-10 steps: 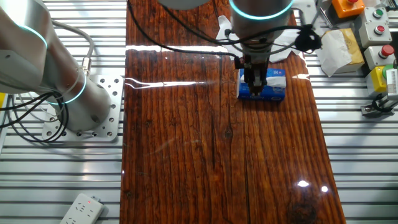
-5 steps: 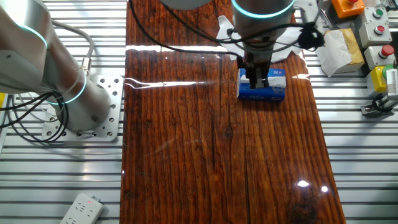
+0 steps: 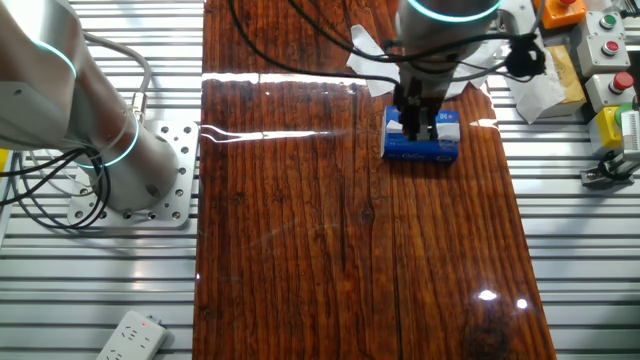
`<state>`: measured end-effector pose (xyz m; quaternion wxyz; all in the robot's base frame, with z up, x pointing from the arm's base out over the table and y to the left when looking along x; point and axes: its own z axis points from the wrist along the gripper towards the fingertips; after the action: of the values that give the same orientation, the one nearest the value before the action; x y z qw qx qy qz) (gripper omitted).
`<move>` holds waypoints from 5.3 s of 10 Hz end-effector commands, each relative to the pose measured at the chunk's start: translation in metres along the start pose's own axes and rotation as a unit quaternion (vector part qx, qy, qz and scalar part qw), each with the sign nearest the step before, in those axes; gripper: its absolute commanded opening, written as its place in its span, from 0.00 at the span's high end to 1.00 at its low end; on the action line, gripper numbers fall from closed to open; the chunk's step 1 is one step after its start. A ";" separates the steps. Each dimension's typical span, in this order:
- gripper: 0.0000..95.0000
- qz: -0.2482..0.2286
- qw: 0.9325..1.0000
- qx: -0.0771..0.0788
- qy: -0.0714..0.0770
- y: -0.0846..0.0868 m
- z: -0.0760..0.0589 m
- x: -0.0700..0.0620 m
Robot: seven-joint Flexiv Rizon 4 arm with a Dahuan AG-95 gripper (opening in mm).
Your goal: Pull out a napkin
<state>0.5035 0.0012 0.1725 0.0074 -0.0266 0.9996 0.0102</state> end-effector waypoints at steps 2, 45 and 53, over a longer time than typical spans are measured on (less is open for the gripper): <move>1.00 0.006 1.000 -0.002 0.020 0.003 -0.004 -0.016; 0.20 0.042 0.992 -0.041 -0.111 0.053 0.109 -0.082; 0.80 0.052 0.993 -0.037 -0.101 0.052 0.111 -0.082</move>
<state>0.5838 0.0599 0.0634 0.1075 0.0260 0.9926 0.0500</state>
